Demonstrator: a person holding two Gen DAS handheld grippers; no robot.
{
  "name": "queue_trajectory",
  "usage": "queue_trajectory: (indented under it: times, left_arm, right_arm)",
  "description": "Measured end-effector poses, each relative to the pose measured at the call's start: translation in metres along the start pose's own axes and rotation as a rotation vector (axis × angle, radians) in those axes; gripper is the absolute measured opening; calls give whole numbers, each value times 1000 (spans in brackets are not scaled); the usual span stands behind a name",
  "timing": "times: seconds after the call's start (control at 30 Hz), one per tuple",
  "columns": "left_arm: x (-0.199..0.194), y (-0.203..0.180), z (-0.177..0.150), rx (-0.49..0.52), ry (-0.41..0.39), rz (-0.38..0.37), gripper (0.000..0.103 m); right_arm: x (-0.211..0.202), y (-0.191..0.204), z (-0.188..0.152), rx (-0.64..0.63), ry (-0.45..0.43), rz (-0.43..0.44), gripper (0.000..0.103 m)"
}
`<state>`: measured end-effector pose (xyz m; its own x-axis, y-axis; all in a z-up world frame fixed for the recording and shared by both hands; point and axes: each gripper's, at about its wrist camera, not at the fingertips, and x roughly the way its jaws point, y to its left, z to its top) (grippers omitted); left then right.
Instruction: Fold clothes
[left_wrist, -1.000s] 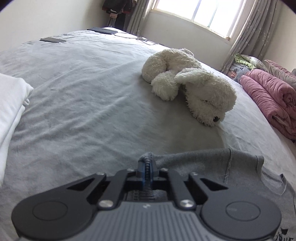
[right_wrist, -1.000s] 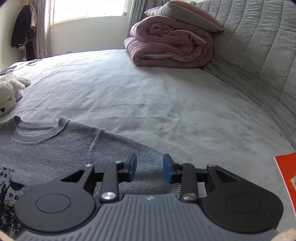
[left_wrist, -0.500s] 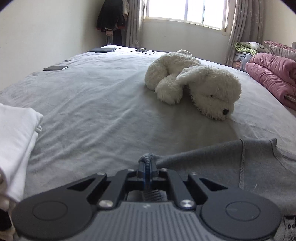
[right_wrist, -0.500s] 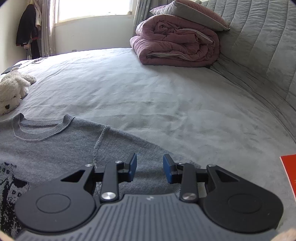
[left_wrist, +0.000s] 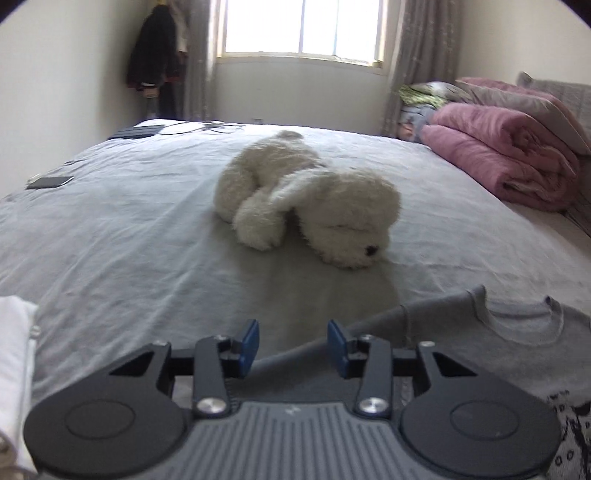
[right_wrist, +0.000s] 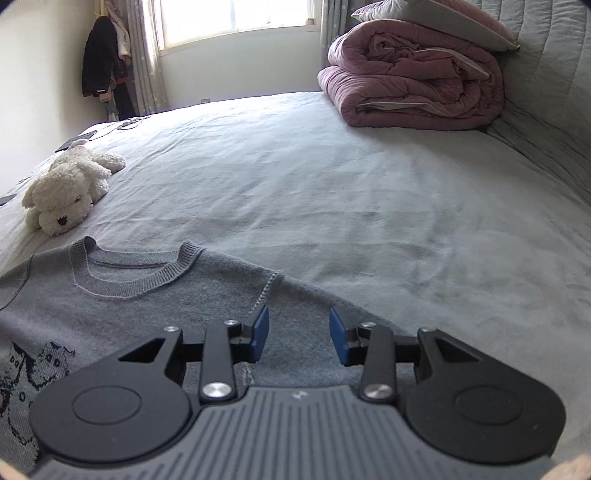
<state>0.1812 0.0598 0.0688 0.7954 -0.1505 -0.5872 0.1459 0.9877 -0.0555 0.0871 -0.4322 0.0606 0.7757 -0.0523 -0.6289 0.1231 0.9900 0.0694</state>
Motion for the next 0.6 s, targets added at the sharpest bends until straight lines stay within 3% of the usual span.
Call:
queue_trajectory:
  times: [0.33,0.6]
  left_arm:
    - [48,-58,28,207,97,-163,45]
    - [90,-80,25,354,149,-239,45]
  right_arm:
    - [38,14,21,-161,9,104,41]
    - [69,-1,32,-215,119,187,41]
